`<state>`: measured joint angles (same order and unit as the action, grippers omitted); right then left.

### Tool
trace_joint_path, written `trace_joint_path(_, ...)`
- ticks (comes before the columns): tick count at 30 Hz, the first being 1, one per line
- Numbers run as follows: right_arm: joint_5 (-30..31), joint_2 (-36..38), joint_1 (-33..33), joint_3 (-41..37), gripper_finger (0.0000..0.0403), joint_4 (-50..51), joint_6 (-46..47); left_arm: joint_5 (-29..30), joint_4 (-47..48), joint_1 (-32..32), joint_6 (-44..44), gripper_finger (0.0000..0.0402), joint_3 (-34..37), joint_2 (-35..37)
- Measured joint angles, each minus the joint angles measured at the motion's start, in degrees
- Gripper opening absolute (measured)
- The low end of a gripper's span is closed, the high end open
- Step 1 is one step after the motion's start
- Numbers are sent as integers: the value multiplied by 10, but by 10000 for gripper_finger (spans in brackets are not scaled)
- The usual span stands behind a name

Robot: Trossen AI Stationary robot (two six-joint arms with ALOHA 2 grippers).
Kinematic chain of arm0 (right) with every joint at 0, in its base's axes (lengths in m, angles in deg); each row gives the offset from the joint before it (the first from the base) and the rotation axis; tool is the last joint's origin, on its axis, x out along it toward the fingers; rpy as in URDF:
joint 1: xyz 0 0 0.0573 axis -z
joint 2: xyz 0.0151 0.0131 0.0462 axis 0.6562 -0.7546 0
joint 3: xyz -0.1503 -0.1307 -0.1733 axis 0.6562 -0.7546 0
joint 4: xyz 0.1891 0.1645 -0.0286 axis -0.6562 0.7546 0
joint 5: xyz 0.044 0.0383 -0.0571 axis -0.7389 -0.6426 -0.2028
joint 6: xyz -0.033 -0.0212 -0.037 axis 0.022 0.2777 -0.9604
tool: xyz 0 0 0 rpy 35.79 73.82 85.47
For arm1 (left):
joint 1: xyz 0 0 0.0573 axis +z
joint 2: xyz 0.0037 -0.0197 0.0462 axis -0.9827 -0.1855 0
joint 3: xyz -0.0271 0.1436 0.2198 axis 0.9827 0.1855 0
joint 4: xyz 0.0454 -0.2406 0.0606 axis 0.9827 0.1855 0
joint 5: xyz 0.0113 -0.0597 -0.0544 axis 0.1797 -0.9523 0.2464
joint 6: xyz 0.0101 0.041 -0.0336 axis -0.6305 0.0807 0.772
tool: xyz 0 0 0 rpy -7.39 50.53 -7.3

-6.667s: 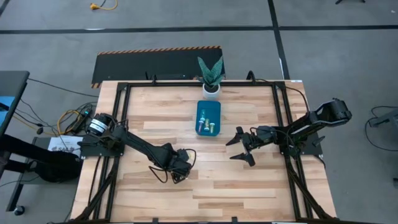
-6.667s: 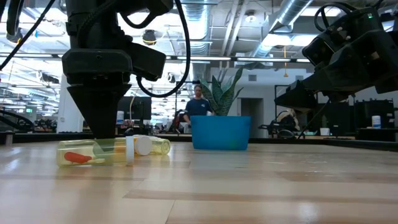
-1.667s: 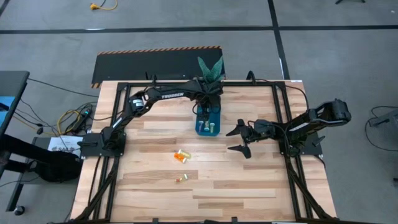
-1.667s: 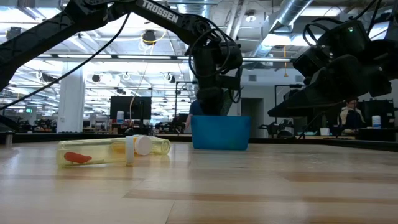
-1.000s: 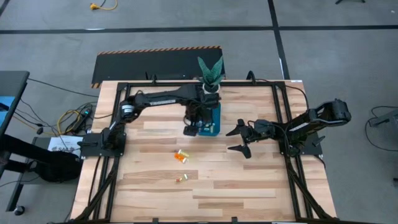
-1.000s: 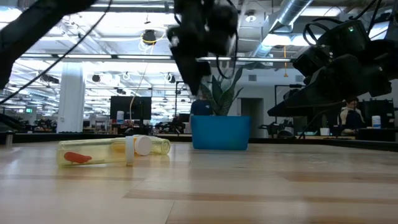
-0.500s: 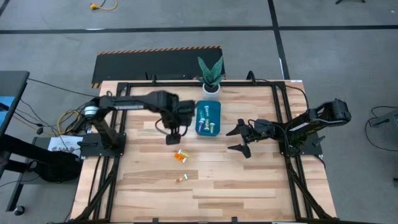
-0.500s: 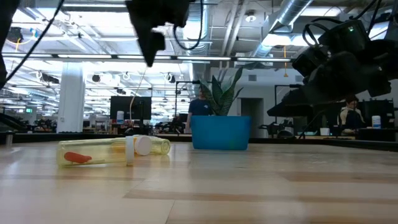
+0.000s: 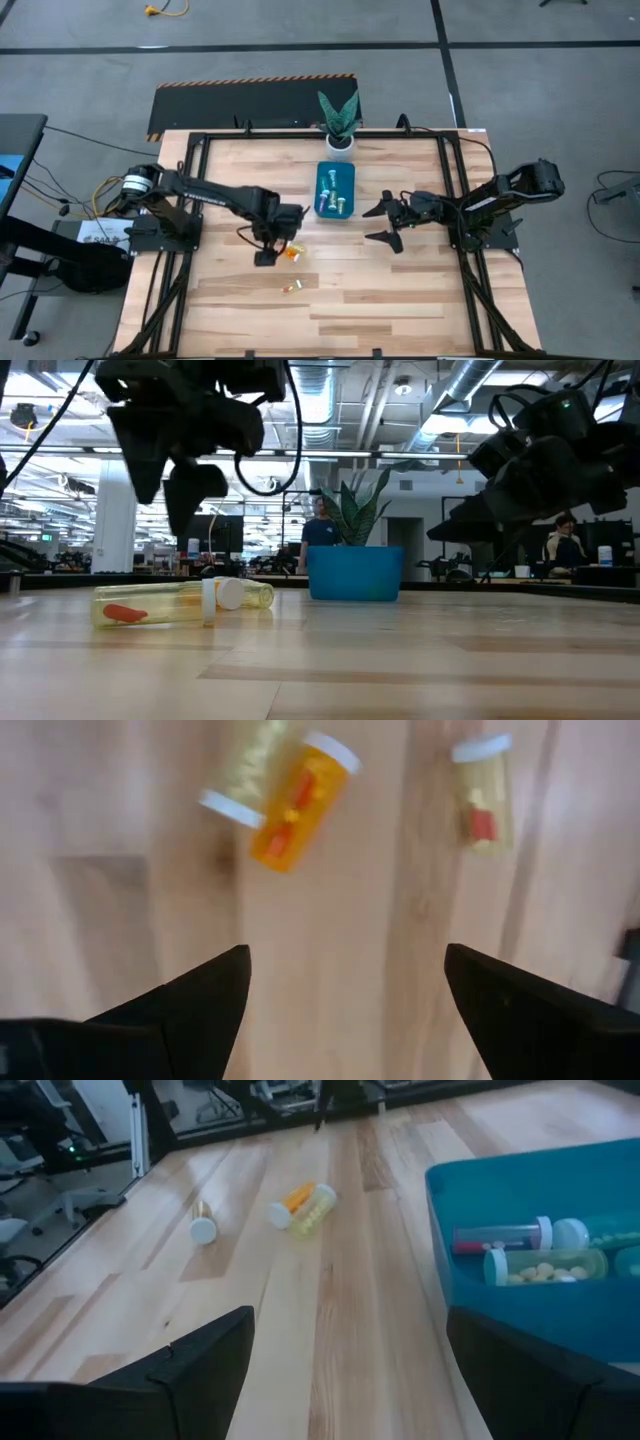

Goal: Pick and place pill bottles into a basket
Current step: Put the bottom yellow pill bottle into the bin

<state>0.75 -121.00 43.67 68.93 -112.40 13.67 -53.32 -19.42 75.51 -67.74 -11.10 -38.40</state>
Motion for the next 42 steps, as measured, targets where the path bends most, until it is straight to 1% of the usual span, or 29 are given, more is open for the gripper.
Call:
trace_joint_path(5, 0, 0, 0, 0, 327, -23, 27, -43, -12, -14, 24, 323, 16, 0)
trace_joint_path(8, 0, 0, 0, 0, 327, -23, 37, -48, -17, -30, 24, 323, 19, 0)
trace_joint_path(13, 0, 0, 0, 0, 327, -22, 59, -42, -66, -59, -61, 323, 21, 0)
trace_joint_path(16, 0, 0, 0, 0, 327, -21, 77, -20, -92, -72, -141, 323, 21, 0)
trace_joint_path(20, 0, 0, -2, 0, 327, -19, 90, 32, -140, -91, -232, 323, 21, 0)
trace_joint_path(24, 0, 0, -10, 0, 327, -18, 86, 37, -184, -105, -286, 323, 21, 0)
trace_joint_path(32, 0, 0, -29, 0, 327, -11, 89, 38, -212, -132, -333, 323, 20, -7)
trace_joint_path(38, 0, 0, -48, 0, 327, 0, 108, 30, -221, -143, -323, 323, 17, -40)
trace_joint_path(42, 1, 0, -60, 0, 327, 7, 129, 25, -240, -143, -314, 322, 17, -46)
